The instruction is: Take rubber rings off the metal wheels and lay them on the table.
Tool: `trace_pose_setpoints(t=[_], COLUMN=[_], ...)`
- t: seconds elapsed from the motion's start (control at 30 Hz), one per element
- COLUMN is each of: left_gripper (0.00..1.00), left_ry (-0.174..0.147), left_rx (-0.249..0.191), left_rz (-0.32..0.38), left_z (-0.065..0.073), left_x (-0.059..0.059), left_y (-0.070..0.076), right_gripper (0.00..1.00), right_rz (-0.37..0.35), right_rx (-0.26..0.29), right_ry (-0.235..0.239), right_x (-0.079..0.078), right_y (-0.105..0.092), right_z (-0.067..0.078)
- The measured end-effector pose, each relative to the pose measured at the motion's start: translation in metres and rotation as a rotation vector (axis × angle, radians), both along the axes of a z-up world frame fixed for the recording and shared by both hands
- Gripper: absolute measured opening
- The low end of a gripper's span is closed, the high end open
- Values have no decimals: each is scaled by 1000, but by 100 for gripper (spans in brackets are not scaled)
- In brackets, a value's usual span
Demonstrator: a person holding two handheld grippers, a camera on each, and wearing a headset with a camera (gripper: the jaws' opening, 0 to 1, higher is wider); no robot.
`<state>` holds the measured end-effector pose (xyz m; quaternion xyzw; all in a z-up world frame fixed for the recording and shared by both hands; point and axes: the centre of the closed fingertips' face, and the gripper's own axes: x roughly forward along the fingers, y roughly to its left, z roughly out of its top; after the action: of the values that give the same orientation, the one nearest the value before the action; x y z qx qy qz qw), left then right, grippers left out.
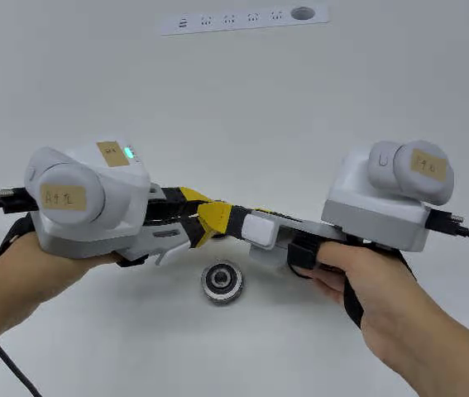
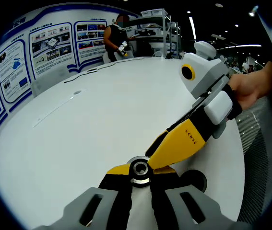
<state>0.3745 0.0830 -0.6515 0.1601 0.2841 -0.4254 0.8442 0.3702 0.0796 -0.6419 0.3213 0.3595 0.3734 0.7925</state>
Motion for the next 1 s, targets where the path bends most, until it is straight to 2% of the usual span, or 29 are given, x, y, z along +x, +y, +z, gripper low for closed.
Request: trace_pose_setpoints(t=[0.23,0.63,0.73,0.8,0.9,1.0], left_gripper=[13,13,13,13,13,13], left_ry=[0,-1,0,0,-1,1], left_rx=[-1,4,2,5,8,17], left_rz=[1,-1,0,-1,-2,-8], left_z=[0,-1,-1,-1,-1,-1], left_x=[0,0,0,0,0,0], left_y=[0,-1,-1,-1,-1,-1], right_gripper=[41,41,42,41,42,45], right_rz=[5,14,9,8,21,17], right_rx=[23,25,46,40,9,-2], right_ry=[25,59,81,88,65,67], right_x=[-2,-7,-6,-6,-8,-8], right_y=[3,4,3,3,6,7], right_z=[-1,-2,-1,-2,-1,0])
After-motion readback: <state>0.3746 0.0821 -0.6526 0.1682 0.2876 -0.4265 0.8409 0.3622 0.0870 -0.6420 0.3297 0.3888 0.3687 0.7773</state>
